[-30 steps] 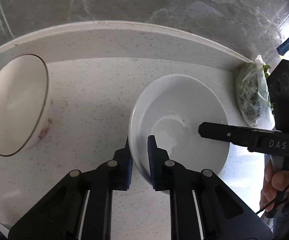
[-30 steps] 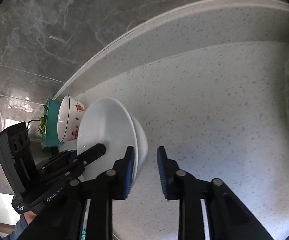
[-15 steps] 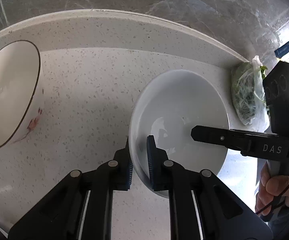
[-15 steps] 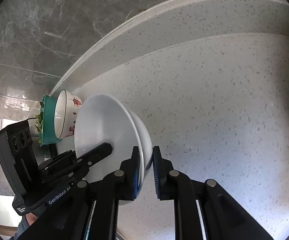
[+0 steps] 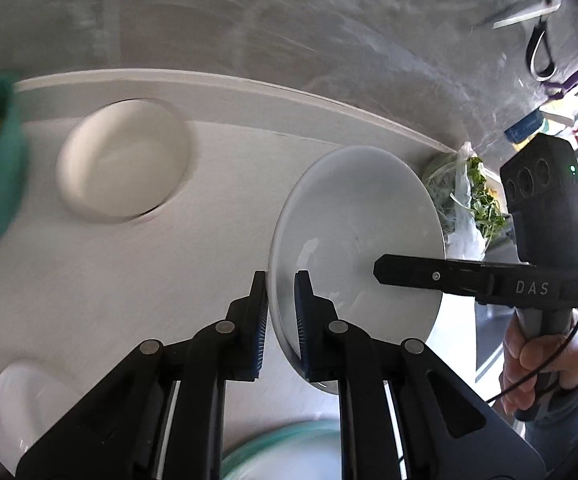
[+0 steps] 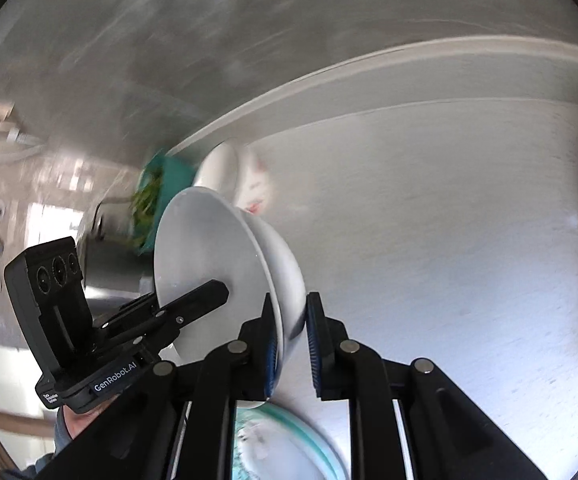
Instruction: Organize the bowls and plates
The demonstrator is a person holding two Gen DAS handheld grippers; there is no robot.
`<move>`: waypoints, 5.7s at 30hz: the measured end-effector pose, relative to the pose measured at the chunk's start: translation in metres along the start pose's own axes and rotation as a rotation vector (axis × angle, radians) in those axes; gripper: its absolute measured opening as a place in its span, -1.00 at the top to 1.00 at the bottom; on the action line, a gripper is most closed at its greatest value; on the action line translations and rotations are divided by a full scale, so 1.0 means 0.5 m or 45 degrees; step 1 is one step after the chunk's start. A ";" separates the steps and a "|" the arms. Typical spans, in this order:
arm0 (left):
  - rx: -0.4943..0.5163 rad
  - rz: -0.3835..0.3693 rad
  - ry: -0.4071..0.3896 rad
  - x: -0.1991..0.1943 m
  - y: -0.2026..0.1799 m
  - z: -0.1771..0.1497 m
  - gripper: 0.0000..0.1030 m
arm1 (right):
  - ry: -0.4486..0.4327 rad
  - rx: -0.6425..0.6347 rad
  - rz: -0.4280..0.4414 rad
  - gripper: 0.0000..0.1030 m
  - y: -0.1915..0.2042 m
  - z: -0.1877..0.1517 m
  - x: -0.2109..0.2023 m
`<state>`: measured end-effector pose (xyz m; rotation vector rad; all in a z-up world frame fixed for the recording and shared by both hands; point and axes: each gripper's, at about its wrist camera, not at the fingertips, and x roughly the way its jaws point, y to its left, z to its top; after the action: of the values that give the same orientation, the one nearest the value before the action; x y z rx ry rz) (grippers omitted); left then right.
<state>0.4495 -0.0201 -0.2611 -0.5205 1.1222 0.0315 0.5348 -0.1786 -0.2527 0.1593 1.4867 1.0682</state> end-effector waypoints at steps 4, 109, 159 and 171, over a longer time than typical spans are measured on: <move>-0.064 0.066 -0.044 -0.096 0.079 -0.067 0.76 | 0.086 -0.112 0.056 0.68 0.112 -0.026 0.064; -0.023 0.193 0.027 0.124 0.271 0.185 0.62 | 0.039 -0.048 -0.126 0.49 0.066 0.202 0.292; -0.316 0.220 -0.078 -0.258 0.312 -0.310 0.72 | 0.348 -0.408 -0.080 0.59 0.388 -0.116 0.321; -0.331 0.220 -0.038 -0.219 0.319 -0.346 0.72 | 0.397 -0.426 -0.189 0.65 0.383 -0.153 0.383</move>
<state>0.2087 0.0744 -0.2843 -0.6500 1.1376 0.3382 0.3315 0.0146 -0.2727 -0.3626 1.5404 1.2423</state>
